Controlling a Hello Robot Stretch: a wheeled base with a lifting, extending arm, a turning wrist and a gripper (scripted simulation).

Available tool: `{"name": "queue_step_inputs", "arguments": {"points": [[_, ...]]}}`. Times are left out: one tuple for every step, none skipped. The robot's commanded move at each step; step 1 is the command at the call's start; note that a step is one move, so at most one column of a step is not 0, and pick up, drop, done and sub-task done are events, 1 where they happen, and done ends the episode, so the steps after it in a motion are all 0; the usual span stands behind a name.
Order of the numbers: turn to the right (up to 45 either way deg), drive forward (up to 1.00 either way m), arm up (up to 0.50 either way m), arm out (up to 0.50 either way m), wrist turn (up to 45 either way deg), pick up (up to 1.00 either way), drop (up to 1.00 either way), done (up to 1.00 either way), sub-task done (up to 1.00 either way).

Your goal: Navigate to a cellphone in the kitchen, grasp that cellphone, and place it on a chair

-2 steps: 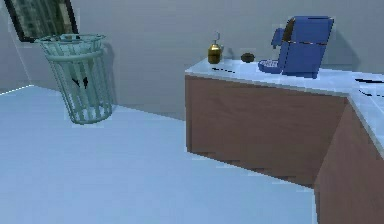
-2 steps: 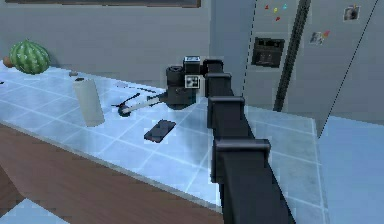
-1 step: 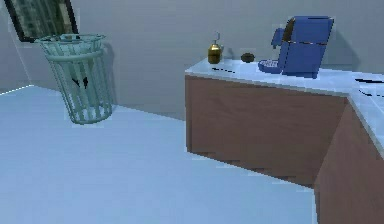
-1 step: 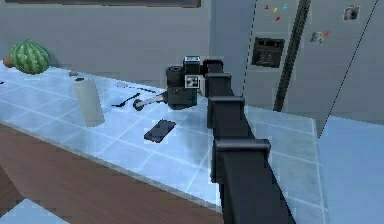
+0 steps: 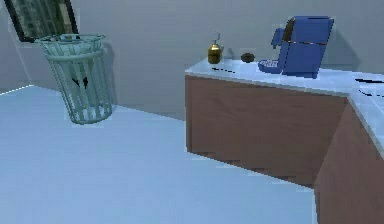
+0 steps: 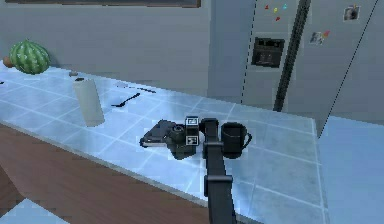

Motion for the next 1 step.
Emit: {"name": "queue_step_inputs", "arguments": {"points": [[0.0,0.0,0.0,0.0,0.0,1.0,0.0,0.0,0.0]]}}
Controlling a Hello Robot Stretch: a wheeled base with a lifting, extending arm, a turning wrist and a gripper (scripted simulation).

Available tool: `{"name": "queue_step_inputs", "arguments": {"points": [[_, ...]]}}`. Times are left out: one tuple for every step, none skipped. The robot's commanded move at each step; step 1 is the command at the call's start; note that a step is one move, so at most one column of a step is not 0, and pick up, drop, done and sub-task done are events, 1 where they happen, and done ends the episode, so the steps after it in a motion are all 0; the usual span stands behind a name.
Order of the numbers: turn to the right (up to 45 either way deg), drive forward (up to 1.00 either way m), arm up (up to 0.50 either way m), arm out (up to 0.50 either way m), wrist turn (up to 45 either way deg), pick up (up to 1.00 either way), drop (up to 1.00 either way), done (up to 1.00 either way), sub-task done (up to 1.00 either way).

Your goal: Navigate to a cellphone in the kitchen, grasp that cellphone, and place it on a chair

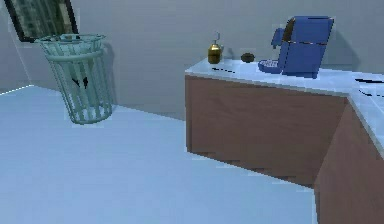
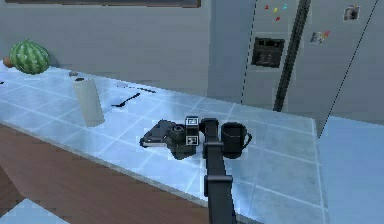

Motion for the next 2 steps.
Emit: {"name": "queue_step_inputs", "arguments": {"points": [[0.0,0.0,0.1,0.0,0.0,0.0,0.0,0.0,0.0],[0.0,0.0,0.06,0.0,0.0,0.0,0.0,0.0,0.0]]}}
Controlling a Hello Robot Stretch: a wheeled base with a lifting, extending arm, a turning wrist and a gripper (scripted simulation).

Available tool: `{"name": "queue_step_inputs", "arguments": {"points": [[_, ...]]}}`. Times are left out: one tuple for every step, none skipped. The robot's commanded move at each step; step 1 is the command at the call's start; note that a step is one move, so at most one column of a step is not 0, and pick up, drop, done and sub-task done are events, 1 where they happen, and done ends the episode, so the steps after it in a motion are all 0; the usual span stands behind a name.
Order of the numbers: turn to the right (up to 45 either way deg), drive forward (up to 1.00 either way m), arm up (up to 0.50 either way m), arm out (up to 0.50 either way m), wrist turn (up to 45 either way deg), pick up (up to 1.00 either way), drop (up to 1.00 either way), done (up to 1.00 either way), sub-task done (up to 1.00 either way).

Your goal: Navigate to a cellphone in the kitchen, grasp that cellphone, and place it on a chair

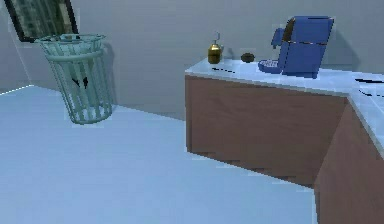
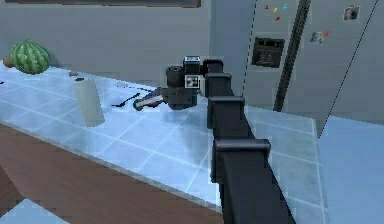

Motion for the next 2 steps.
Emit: {"name": "queue_step_inputs", "arguments": {"points": [[0.0,0.0,0.0,0.0,-45.0,0.0,0.0,0.0,0.0],[0.0,0.0,0.0,0.0,-45.0,0.0,0.0,0.0,0.0]]}}
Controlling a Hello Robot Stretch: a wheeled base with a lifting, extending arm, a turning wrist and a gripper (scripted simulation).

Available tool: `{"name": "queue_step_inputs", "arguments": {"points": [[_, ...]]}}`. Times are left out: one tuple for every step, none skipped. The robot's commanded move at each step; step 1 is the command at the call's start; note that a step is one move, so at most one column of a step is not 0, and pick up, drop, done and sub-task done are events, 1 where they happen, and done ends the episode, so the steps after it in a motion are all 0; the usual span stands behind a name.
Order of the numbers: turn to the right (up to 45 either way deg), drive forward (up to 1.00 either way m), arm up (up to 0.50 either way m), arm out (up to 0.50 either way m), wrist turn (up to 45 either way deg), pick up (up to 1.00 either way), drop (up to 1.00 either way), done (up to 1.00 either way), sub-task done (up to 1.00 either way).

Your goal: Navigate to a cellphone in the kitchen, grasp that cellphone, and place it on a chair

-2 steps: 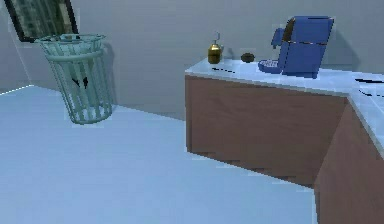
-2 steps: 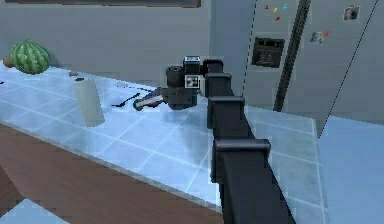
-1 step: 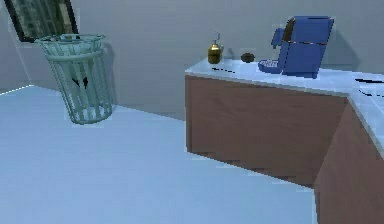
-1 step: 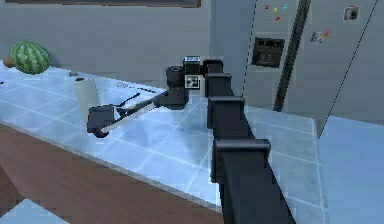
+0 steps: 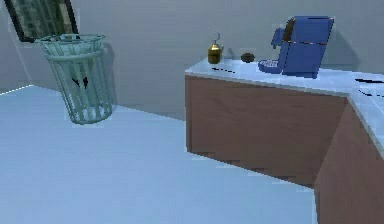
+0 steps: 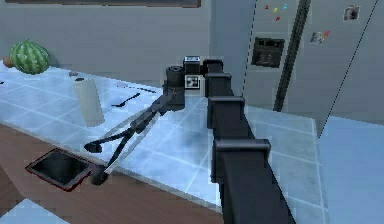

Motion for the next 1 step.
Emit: {"name": "queue_step_inputs", "arguments": {"points": [[0.0,0.0,0.0,0.0,-9.0,0.0,0.0,0.0,0.0]]}}
